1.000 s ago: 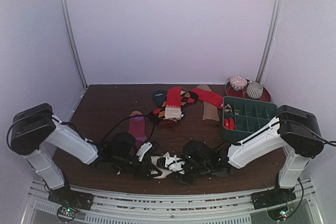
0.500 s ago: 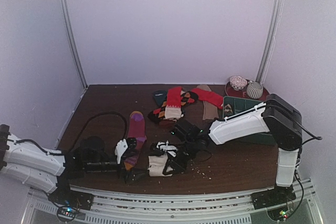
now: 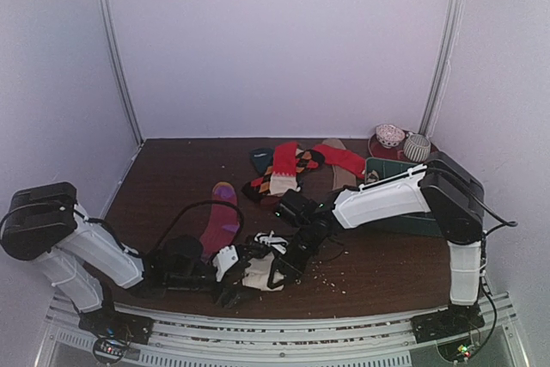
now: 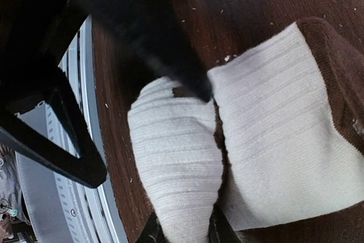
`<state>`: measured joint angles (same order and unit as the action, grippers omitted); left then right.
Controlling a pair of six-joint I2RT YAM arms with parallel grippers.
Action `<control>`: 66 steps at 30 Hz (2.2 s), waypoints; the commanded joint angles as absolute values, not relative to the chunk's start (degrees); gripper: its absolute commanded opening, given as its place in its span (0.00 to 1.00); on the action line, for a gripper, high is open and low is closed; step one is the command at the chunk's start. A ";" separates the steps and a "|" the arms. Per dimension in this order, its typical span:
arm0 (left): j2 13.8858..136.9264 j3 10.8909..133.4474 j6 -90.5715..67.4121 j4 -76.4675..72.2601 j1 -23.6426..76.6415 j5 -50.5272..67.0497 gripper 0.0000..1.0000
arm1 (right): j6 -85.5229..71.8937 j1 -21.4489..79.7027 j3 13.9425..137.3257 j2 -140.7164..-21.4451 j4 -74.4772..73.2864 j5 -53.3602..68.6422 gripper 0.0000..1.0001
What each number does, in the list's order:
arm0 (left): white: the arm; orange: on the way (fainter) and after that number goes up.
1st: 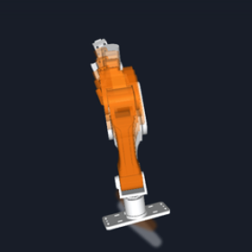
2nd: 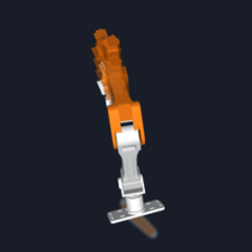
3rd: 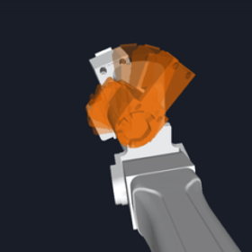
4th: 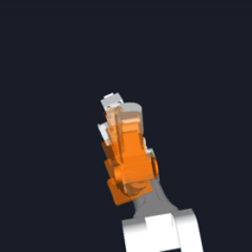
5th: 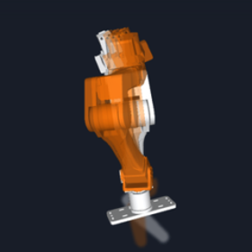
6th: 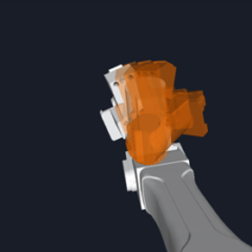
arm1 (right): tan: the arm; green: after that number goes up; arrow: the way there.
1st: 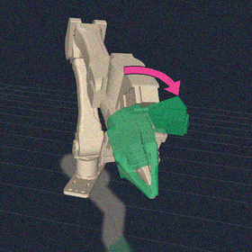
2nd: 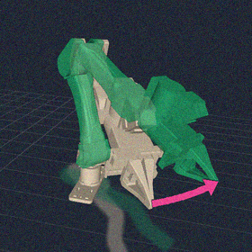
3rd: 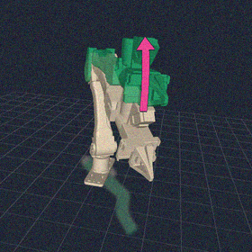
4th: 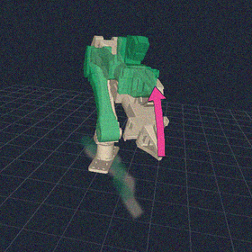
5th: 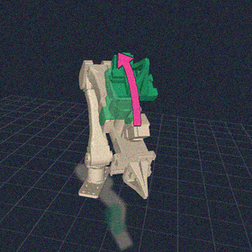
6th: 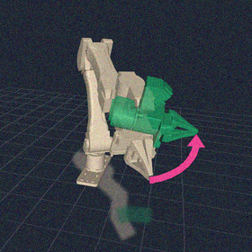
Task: Roll the socks
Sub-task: Roll a pair of socks at the center of the board.
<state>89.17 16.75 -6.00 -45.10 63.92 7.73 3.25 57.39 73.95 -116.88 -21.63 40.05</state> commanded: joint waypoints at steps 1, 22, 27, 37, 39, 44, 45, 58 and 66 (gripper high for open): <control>89.65 18.15 -5.01 -49.78 64.40 7.12 0.57 | 3.44 57.35 71.31 -121.90 -32.88 36.17 0.19; 99.64 19.82 -10.13 -48.92 64.42 8.21 0.00 | 2.97 56.98 71.28 -121.43 -30.79 36.76 0.22; 100.16 19.49 -17.29 -44.24 64.15 6.69 0.00 | 2.60 56.90 69.96 -116.99 -24.82 34.69 0.31; 105.70 16.79 -32.96 -42.13 63.90 13.40 0.00 | 9.74 58.46 37.22 -84.17 21.03 15.82 0.50; 106.19 16.56 -34.47 -42.29 63.83 14.94 0.00 | 13.15 59.92 33.70 -81.65 24.00 14.26 0.51; 106.41 15.74 -35.69 -42.33 63.72 16.34 0.00 | 17.05 63.60 32.62 -84.57 26.78 14.10 0.51; 106.48 15.73 -35.67 -42.24 63.72 16.46 0.00 | 17.60 64.43 32.91 -85.60 27.48 13.59 0.50; 107.61 15.49 -34.83 -42.66 63.63 17.21 0.00 | 21.00 65.97 38.58 -96.37 26.74 9.39 0.48; 107.80 15.63 -33.49 -42.21 63.63 17.49 0.00 | 22.42 65.17 42.20 -101.59 21.89 13.98 0.47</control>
